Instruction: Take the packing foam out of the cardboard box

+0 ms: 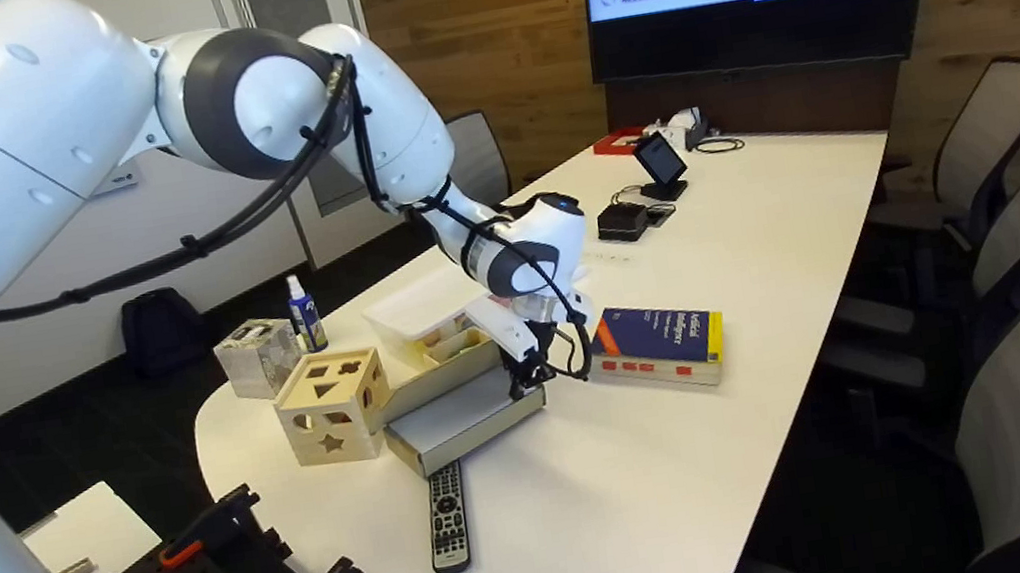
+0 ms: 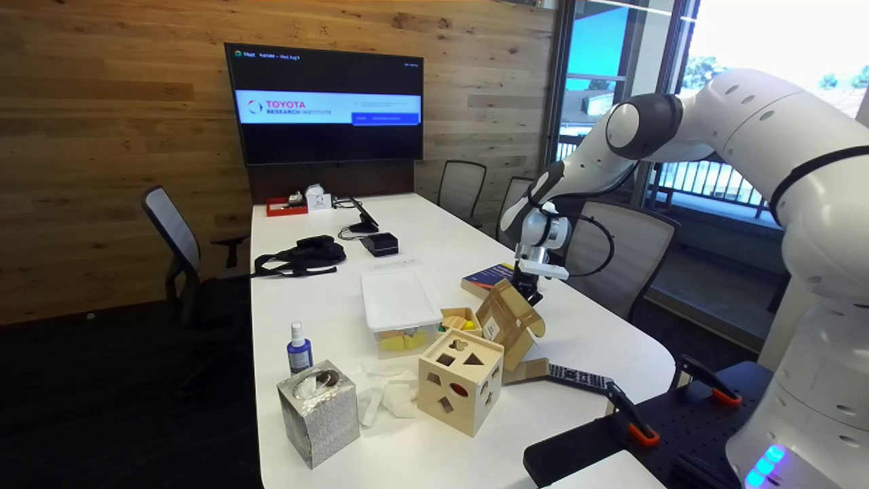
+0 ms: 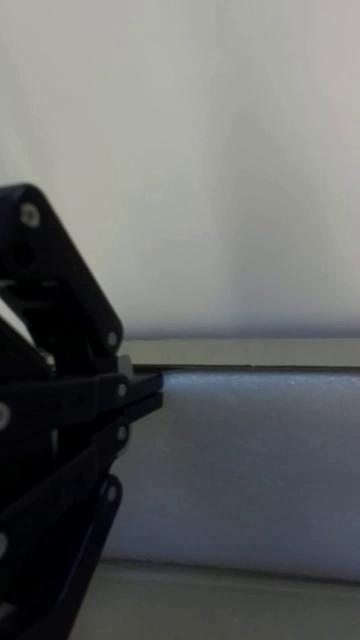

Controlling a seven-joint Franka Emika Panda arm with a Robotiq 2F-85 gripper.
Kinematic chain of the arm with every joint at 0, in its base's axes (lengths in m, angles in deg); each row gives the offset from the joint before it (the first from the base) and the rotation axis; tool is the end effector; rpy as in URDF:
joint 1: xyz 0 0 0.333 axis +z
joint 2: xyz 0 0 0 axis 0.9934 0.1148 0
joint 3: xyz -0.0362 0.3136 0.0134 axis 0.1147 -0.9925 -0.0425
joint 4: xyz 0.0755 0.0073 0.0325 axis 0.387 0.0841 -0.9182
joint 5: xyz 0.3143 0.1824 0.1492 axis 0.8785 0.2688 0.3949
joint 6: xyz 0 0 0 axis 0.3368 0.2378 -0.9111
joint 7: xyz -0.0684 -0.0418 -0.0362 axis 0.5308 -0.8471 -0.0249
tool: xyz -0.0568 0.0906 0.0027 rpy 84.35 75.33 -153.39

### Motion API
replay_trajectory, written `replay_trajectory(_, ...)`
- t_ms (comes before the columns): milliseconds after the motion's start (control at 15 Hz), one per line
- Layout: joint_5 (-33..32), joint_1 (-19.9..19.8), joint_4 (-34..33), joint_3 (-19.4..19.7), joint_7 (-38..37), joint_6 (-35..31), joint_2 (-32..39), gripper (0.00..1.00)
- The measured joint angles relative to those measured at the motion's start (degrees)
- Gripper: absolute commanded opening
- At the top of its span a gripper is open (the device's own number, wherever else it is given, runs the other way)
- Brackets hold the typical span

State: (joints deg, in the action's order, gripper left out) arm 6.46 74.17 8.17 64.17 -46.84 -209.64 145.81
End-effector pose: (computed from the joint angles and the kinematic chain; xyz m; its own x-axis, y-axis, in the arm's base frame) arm 0.6542 -0.0735 0.0345 0.9440 -0.2352 -0.2314 -0.2840 -0.9362 -0.2072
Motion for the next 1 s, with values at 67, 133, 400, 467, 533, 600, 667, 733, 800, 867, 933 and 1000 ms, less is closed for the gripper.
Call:
replay_trajectory(67,0.0,0.0,0.0,-0.1,0.1,0.5,-0.3,0.01)
replay_trajectory(133,0.0,-0.1,0.0,-0.1,0.4,1.2,-0.7,0.01)
replay_trajectory(400,0.0,-0.9,0.3,-1.2,4.4,5.1,-3.4,0.01)
replay_trajectory(467,0.0,-1.3,0.4,-1.6,5.9,6.3,-4.1,0.01)
replay_trajectory(533,0.0,-1.8,0.4,-2.1,7.5,7.7,-4.8,0.01)
replay_trajectory(600,0.0,-2.4,0.4,-2.5,9.1,8.9,-5.4,0.01)
replay_trajectory(667,0.0,-2.9,0.4,-2.9,10.6,10.0,-5.9,0.01)
replay_trajectory(733,0.1,-3.4,0.4,-3.1,11.8,10.8,-6.3,0.01)
replay_trajectory(800,0.1,-3.8,0.5,-3.2,12.7,11.2,-6.7,0.01)
replay_trajectory(867,0.2,-4.1,0.7,-3.2,13.3,11.3,-7.1,0.01)
replay_trajectory(933,0.3,-4.5,1.0,-3.2,13.6,11.3,-7.6,0.01)
replay_trajectory(1000,0.4,-4.9,1.5,-3.2,13.6,11.3,-8.2,0.01)
